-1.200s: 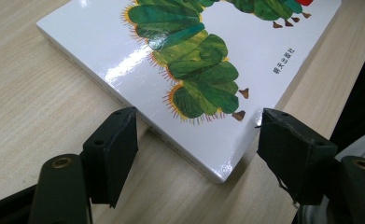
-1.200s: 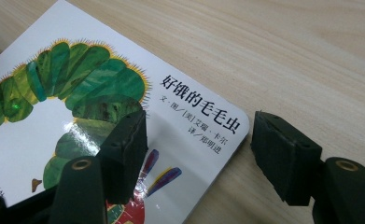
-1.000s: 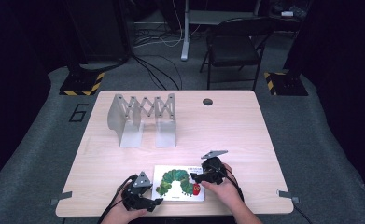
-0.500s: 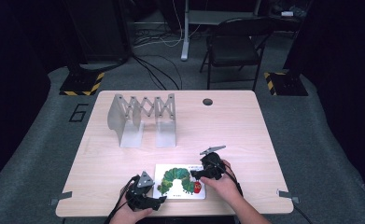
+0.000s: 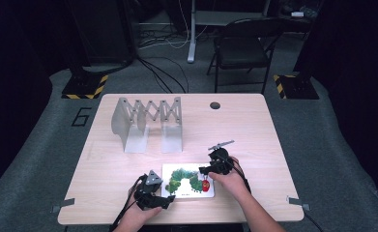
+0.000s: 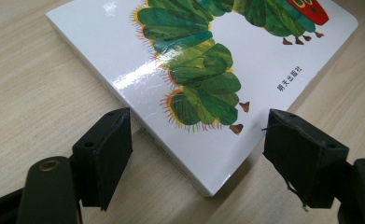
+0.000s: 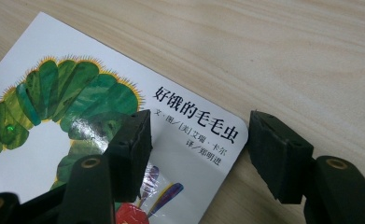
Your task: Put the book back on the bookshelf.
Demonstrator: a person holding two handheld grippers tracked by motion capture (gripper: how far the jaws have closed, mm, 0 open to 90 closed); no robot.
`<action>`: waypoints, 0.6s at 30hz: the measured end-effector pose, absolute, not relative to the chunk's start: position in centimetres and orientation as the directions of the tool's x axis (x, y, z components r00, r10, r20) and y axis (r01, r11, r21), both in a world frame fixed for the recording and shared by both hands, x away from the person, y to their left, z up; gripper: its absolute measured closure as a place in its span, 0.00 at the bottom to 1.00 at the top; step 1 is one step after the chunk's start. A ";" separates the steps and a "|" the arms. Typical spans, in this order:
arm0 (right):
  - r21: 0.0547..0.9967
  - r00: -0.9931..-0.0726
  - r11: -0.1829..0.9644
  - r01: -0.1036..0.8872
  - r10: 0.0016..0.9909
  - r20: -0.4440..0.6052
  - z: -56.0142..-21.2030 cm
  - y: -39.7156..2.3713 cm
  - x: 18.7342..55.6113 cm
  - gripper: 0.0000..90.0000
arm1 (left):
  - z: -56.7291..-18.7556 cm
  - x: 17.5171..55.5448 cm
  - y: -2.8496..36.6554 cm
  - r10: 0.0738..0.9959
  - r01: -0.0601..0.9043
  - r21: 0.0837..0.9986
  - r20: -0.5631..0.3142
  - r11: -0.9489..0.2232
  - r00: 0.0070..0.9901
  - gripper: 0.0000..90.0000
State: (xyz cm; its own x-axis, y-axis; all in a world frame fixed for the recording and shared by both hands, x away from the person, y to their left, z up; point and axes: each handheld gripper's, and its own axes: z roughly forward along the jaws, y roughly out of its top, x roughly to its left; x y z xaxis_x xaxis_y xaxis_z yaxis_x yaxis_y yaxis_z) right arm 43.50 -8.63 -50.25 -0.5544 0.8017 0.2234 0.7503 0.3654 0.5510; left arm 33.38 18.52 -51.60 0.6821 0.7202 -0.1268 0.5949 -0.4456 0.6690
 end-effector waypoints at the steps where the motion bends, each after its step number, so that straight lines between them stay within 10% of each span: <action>1: 0.557 -0.558 0.365 0.746 0.799 0.223 -50.3 -8.7 43.4 0.45 | -51.7 33.4 18.6 0.719 0.590 0.676 -0.128 -0.441 0.683 0.25; 18: 0.561 -0.549 0.359 0.746 0.808 0.214 -50.3 -9.1 42.1 0.44 | -52.1 31.7 17.8 0.687 0.510 0.686 -0.021 -0.519 0.727 0.21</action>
State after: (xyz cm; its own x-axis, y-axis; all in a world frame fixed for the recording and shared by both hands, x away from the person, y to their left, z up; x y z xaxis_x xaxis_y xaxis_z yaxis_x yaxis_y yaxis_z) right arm 42.06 -9.08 -50.29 -0.5493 0.8078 0.2137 0.7461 0.3590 0.5608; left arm 31.65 17.82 -52.13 0.7267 0.6867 -0.0207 0.5098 -0.5189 0.6861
